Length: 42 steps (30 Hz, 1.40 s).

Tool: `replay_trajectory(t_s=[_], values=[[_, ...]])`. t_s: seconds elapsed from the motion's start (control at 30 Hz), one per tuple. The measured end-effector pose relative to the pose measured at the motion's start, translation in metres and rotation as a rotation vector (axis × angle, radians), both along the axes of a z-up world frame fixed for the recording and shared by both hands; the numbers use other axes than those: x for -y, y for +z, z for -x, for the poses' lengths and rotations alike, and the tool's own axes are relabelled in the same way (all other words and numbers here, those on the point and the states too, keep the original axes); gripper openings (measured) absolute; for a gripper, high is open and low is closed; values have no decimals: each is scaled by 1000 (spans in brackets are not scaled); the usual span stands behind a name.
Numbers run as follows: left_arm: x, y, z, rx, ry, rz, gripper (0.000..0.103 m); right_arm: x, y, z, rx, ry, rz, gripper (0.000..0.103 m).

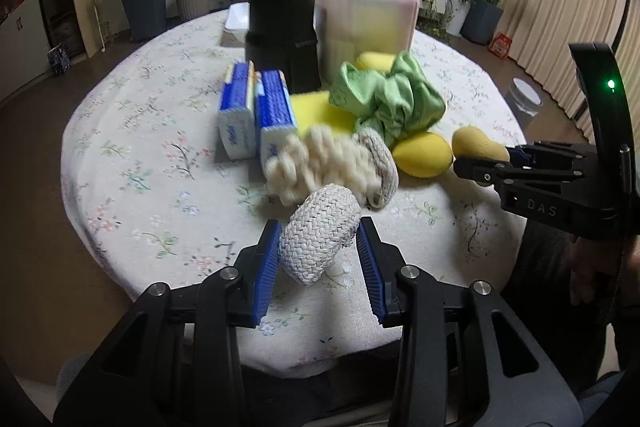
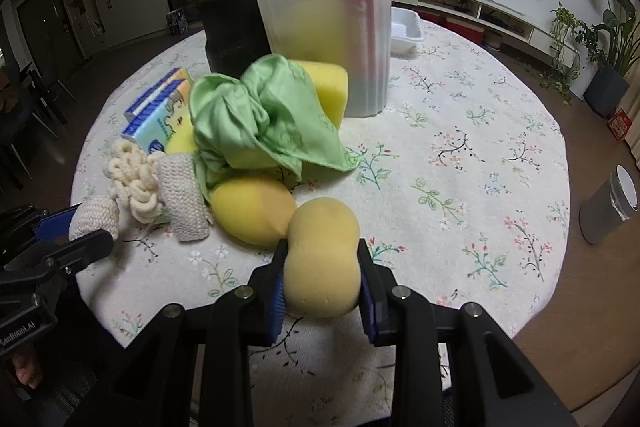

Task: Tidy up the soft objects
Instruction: 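Carry both items to the white tray and open both tools to release them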

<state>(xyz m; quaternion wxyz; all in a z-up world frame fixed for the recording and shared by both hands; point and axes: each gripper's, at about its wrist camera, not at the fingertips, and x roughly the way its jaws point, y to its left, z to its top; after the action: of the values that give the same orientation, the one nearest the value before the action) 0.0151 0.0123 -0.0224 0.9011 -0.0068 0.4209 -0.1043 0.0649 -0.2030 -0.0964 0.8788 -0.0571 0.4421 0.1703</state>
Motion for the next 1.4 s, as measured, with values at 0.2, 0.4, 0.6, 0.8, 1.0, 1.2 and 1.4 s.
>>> replay_trajectory(t_s=[0.2,0.4,0.6,0.8,1.0,1.2,1.4], values=[[-16,21,-7,45,31,24,36,5,18,3,22,4,-27,32],[-35,37,-30,69,55,51,36,15,35,-5,49,-3,-42,32],[-56,67,-74,110,66,56,36,35,69,-33,101,-26,-58,32],[-76,92,-136,121,64,37,36,54,102,-81,140,-19,-74,32],[-79,103,-222,80,12,-7,36,53,116,-167,102,33,-71,32],[-61,96,-309,4,-77,-108,36,32,106,-259,42,103,-49,32],[-33,59,-381,-108,-196,-187,36,6,80,-335,-34,173,-15,32]])
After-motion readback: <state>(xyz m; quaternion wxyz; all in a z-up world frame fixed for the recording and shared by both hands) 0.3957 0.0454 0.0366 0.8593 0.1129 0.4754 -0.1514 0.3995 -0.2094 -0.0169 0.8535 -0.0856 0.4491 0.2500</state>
